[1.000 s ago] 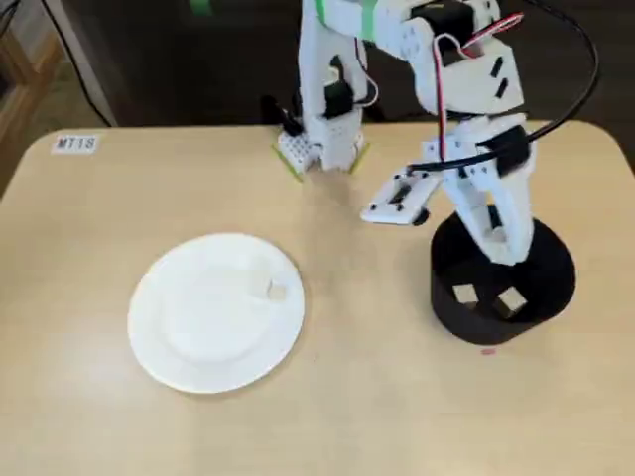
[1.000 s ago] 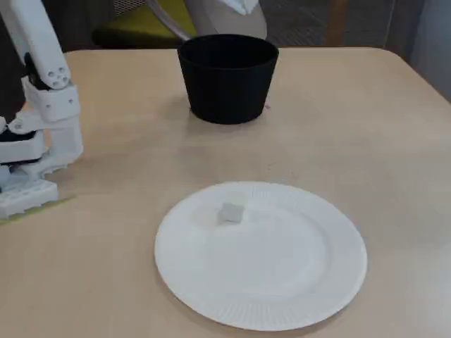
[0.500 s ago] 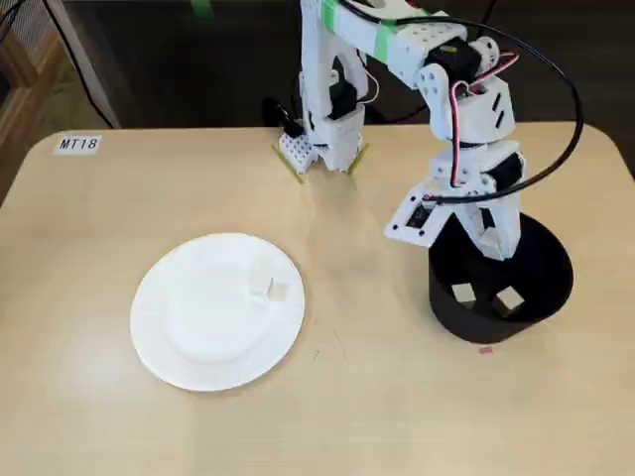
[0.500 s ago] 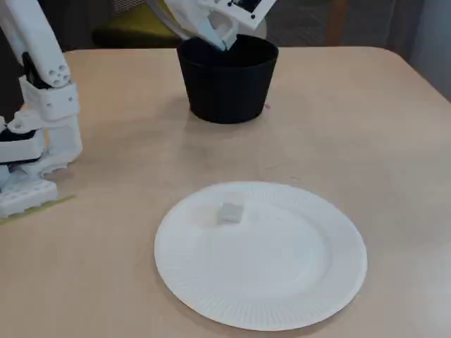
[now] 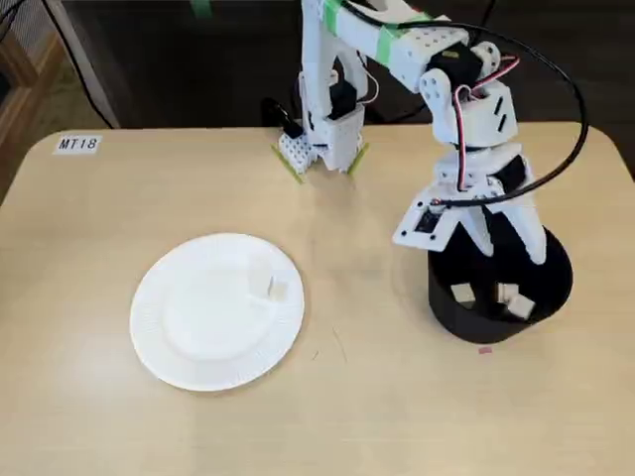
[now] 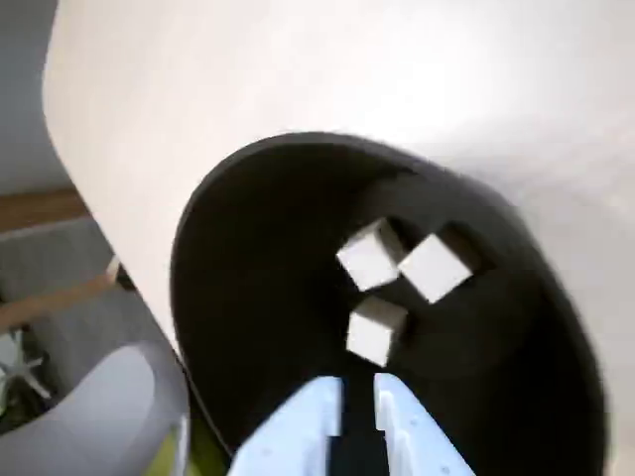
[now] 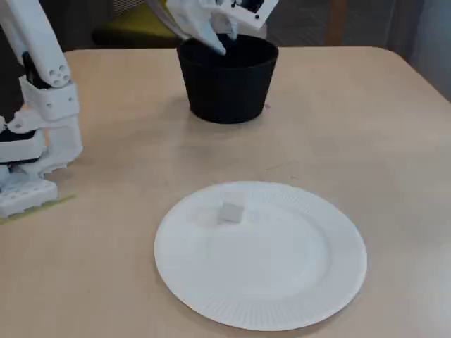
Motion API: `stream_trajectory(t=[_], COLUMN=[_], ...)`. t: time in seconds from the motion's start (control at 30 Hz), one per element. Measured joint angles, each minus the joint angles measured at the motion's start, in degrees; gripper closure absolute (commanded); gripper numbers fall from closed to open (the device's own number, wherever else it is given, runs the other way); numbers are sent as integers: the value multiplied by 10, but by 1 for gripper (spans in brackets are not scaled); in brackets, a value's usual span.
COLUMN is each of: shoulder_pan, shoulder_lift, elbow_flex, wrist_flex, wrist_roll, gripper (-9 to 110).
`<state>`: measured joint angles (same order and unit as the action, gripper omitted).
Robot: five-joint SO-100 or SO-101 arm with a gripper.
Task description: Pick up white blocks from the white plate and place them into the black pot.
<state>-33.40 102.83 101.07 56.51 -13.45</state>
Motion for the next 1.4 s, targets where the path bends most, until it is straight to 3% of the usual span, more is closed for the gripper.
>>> stream_trajectory(t=[0.27, 0.47, 0.77, 0.9, 1.4], shoulder_pan=[245, 403, 497, 512, 526], shoulder_lift=[73, 65, -28, -72, -148], elbow_flex=[0, 0, 0, 0, 0], wrist_flex=[130, 164, 173, 172, 162], wrist_roll=[-74, -97, -97, -97, -74], gripper=[104, 104, 104, 72, 68])
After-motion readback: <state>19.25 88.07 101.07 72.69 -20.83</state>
